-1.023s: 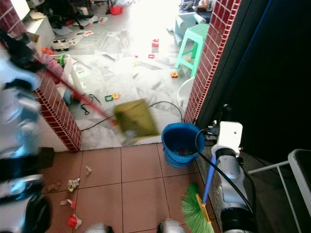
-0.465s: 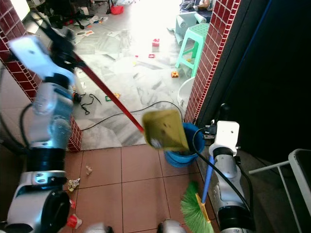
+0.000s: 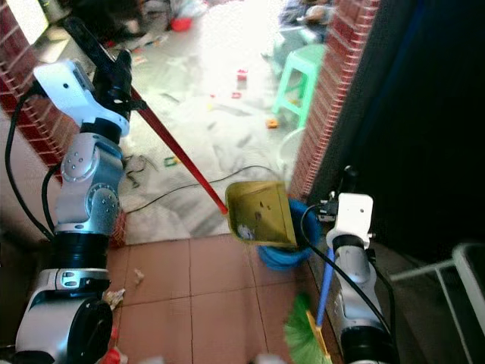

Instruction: Sweep floor

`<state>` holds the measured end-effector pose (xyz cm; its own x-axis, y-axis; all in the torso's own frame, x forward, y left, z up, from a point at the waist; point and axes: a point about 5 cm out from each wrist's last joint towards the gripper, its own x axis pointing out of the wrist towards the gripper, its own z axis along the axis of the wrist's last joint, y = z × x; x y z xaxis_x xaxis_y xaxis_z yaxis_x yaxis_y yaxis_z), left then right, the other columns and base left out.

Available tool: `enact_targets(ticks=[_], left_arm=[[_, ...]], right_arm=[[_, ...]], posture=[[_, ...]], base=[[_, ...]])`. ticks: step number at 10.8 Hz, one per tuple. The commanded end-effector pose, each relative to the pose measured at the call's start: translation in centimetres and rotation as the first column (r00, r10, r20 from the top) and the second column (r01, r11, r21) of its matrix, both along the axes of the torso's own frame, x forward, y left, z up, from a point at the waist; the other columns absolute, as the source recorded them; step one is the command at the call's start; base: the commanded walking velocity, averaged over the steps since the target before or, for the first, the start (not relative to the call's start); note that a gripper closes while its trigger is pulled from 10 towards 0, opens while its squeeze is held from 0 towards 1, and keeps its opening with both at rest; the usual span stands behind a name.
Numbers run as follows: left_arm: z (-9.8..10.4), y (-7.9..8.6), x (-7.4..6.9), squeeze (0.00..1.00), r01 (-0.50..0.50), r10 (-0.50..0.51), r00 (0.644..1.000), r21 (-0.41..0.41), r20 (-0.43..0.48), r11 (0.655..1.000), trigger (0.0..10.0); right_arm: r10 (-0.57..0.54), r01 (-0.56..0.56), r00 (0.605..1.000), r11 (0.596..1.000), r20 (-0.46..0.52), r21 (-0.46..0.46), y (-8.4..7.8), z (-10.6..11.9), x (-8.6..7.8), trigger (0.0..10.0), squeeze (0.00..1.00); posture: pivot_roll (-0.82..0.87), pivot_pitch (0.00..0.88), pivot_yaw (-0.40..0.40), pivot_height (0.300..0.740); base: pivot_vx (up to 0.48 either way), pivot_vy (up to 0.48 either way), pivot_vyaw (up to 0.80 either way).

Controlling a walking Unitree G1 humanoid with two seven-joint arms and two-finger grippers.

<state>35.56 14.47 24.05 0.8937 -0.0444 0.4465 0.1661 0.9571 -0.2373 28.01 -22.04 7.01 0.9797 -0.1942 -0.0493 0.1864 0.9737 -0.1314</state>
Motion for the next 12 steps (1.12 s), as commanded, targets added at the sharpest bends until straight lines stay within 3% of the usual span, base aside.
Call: enact_targets(ticks=[1,3,5,12], left_arm=[[1.9,0.0,-0.5,0.0,0.001,0.002,0.995,-0.021,0.1,1.0,10.0],[1.9,-0.2,-0.5,0.0,0.009,-0.007,0.995,-0.02,0.1,1.0,10.0],[1.8,-0.4,-0.4,0.0,0.015,-0.013,0.995,-0.023,0.097,1.0,10.0],[0.8,-1.4,-0.9,0.0,0.051,-0.049,0.996,-0.023,0.072,0.998,10.0]], right_arm=[[0.004,-0.004,1.0,1.0,0.023,0.006,0.2,0.5,0.3,10.0,0.0],[0.005,-0.005,1.0,1.0,0.023,0.007,0.2,0.5,0.3,10.0,0.0],[0.008,-0.008,1.0,1.0,0.024,0.006,0.1,0.6,0.4,10.0,0.0],[0.03,-0.03,0.999,1.0,0.017,-0.001,0.3,0.7,0.7,10.0,0.0]], posture=[[-0.11,0.0,0.028,0.74],[-0.11,0.0,0.027,0.74],[-0.11,0.0,0.022,0.74],[-0.11,0.0,0.009,0.74]], base=[[0.472,0.0,0.0],[0.472,0.0,-0.58],[0.429,0.0,0.0],[0.0,0.0,0.0]])
